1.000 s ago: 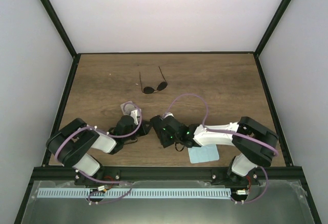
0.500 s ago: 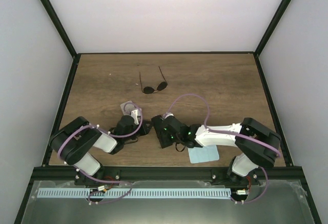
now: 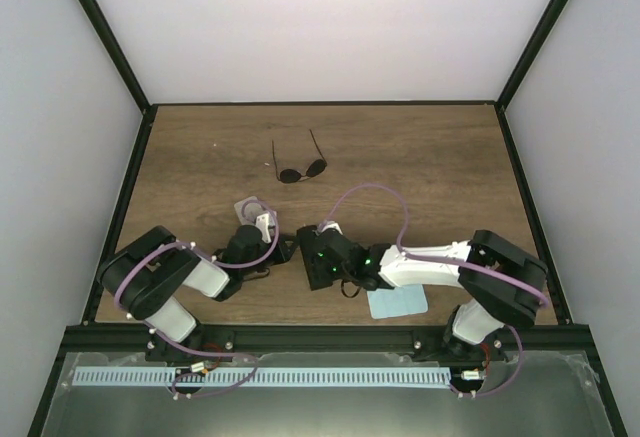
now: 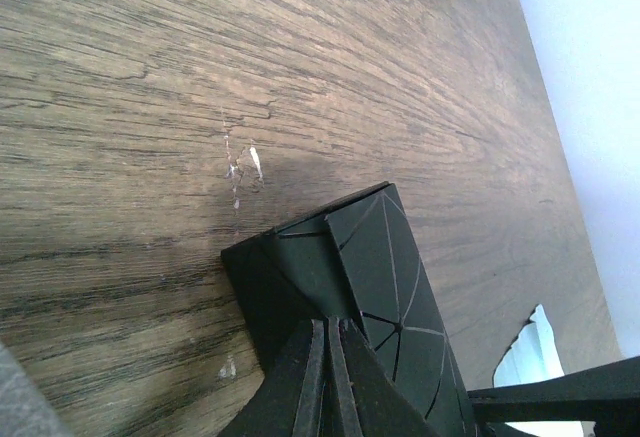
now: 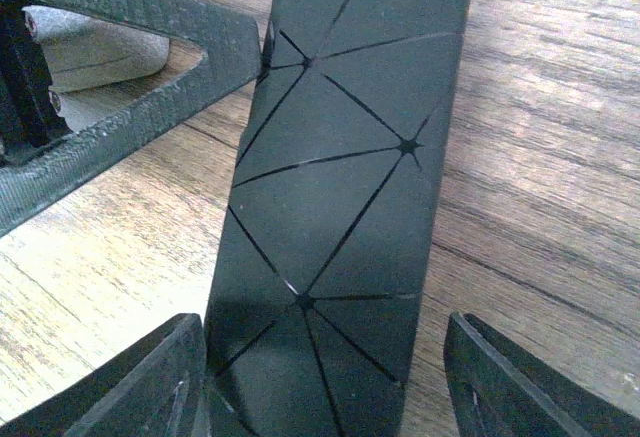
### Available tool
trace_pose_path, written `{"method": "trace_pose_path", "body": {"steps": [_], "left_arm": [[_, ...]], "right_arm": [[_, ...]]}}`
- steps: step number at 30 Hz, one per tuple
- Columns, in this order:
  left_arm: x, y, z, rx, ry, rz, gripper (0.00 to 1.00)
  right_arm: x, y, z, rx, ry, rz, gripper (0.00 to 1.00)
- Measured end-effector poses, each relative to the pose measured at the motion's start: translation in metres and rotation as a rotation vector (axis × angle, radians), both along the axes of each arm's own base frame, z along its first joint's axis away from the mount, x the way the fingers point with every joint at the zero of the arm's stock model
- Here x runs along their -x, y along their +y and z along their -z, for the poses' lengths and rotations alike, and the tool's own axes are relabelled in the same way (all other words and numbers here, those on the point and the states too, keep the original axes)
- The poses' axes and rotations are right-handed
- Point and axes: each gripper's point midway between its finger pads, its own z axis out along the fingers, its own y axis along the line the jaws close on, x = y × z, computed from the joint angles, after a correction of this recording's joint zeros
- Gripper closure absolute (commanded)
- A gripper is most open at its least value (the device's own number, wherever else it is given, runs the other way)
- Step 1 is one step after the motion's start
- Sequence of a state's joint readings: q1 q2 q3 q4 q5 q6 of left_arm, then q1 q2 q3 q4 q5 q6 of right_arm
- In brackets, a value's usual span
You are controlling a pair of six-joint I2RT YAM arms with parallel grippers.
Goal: Organize the sunglasses
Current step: Open the sunglasses case at the center of the board.
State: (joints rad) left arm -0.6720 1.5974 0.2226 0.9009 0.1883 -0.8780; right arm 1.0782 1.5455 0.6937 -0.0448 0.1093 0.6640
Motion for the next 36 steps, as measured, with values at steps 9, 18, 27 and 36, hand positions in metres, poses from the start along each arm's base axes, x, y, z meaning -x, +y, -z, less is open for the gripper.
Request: {"method": "trace_pose_path", "body": {"steps": [9, 18, 27, 36], "left_arm": [[-0.005, -0.004, 0.000, -0.001, 0.001, 0.001, 0.96], [-0.006, -0.007, 0.000, -0.003, -0.003, 0.015, 0.96], [-0.005, -0.009, 0.001, -0.005, -0.003, 0.028, 0.96], [-0.010, -0.016, 0.000, 0.004, -0.006, 0.040, 0.96]], "right_arm": [[0.001, 0.018, -0.005, 0.166, -0.075, 0.067, 0.23], [-0.002, 0.012, 0.013, 0.346, -0.107, 0.154, 0.29], [-0.002, 0.004, 0.016, 0.375, -0.106, 0.197, 0.45], [0.005, -0.005, 0.012, 0.321, -0.101, 0.175, 0.30]]}}
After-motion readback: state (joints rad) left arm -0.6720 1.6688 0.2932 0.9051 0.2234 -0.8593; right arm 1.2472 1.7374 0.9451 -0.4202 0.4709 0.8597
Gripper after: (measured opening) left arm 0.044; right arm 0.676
